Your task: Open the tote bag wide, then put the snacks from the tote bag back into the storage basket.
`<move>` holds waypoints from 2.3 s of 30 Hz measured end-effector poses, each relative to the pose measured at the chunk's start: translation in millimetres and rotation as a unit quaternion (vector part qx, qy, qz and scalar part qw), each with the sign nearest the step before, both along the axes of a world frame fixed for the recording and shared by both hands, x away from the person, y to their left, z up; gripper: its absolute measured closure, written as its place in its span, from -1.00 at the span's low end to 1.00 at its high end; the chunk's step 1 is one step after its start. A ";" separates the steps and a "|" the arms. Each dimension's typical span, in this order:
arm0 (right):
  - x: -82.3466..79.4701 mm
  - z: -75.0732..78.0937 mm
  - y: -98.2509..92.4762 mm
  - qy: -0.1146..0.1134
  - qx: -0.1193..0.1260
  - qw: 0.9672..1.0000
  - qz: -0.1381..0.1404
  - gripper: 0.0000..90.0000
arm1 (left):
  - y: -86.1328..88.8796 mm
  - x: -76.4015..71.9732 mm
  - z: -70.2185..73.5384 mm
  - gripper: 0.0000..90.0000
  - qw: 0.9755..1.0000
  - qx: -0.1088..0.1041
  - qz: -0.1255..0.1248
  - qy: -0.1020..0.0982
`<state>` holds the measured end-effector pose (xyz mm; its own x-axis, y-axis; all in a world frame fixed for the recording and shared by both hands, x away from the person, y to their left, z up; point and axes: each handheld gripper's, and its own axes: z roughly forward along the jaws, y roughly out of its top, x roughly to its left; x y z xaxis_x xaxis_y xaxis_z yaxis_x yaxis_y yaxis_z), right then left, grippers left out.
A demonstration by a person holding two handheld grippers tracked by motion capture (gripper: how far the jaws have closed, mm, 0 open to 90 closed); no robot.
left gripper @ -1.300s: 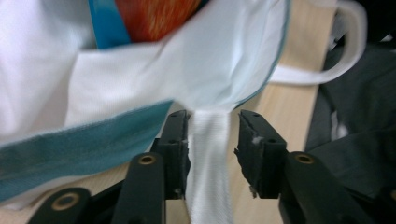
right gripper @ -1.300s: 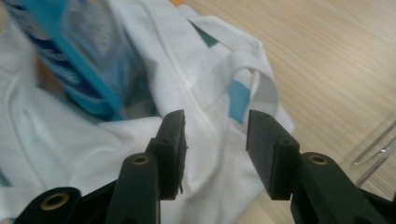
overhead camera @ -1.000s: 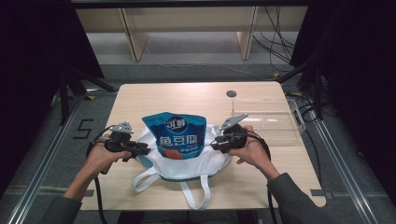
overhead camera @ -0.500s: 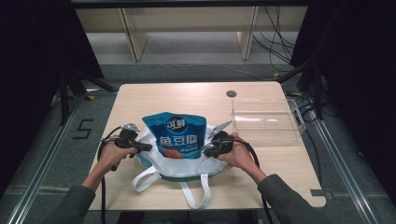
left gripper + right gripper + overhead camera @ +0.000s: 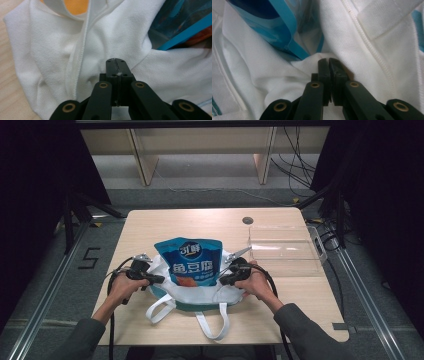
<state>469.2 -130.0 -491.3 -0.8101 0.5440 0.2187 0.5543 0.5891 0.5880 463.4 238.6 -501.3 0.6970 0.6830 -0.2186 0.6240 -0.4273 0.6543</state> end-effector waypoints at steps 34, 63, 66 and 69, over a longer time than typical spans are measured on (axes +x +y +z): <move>-16.7 47.0 -41.8 -0.053 0.031 0.998 -0.025 0.07 | -1.8 -53.7 60.4 -0.07 0.999 0.003 0.000 -0.047; -30.3 61.3 -43.0 -0.080 -0.006 0.997 -0.022 -0.08 | -2.0 -104.9 67.7 -0.36 0.998 -0.003 0.019 -0.067; -29.7 69.0 -45.2 -0.096 -0.005 0.995 -0.017 -0.10 | -2.6 -110.0 66.5 -0.40 0.998 -0.003 0.020 -0.067; -31.0 78.0 -46.6 -0.106 -0.007 0.994 -0.013 -0.12 | -1.8 -114.9 63.6 -0.47 0.997 -0.007 0.019 -0.071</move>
